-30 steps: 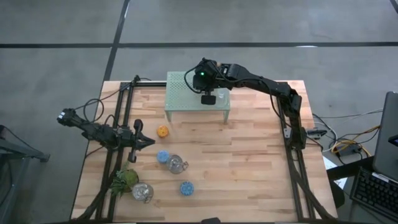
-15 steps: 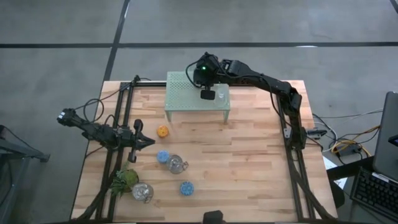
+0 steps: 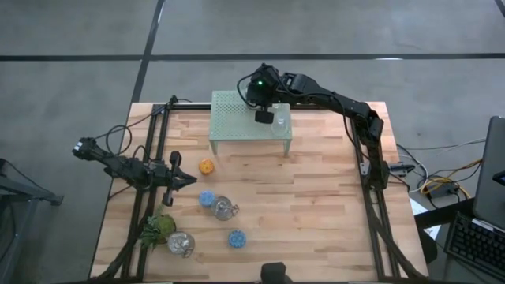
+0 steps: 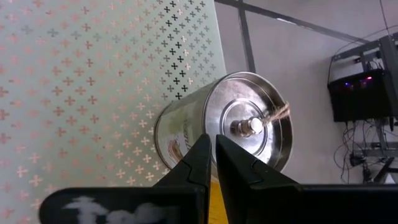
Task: Pick & Place candle stick holders
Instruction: Adjust the green scented candle on the shelf, then put the top brown scented candle on the shelf
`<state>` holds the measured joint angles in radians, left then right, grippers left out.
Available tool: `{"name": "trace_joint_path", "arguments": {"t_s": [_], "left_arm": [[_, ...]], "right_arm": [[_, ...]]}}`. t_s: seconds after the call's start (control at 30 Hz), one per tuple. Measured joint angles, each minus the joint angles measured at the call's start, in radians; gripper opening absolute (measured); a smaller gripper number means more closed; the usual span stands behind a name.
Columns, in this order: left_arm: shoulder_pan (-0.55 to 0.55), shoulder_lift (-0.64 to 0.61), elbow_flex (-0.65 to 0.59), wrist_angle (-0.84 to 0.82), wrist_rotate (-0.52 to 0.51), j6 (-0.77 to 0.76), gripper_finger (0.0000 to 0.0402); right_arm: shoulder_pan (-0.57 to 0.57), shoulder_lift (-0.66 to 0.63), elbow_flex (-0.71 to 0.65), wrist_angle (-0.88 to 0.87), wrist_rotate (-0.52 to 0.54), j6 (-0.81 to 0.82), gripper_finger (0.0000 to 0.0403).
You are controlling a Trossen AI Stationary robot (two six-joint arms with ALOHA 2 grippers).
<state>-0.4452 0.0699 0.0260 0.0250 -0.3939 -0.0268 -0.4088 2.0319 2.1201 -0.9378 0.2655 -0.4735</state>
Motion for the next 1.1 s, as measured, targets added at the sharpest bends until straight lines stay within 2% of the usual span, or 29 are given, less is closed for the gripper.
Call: {"name": "trace_joint_path", "arguments": {"t_s": [0.6,0.83,0.9,1.1], "left_arm": [[0.000,0.000,0.000,0.000,0.000,0.000,0.0030],[0.000,0.000,0.000,0.000,0.000,0.000,0.0030],[0.000,0.000,0.000,0.000,0.000,0.000,0.0030],[0.000,0.000,0.000,0.000,0.000,0.000,0.0030]], "right_arm": [[0.001,-0.006,0.003,0.002,0.026,0.003,0.0017],[0.034,-0.011,0.070,-0.019,0.019,0.032,0.0018],[0.051,-0.011,0.093,-0.043,-0.025,0.061,0.0018],[0.133,-0.012,0.111,-0.084,-0.275,0.188,0.0026]]}}
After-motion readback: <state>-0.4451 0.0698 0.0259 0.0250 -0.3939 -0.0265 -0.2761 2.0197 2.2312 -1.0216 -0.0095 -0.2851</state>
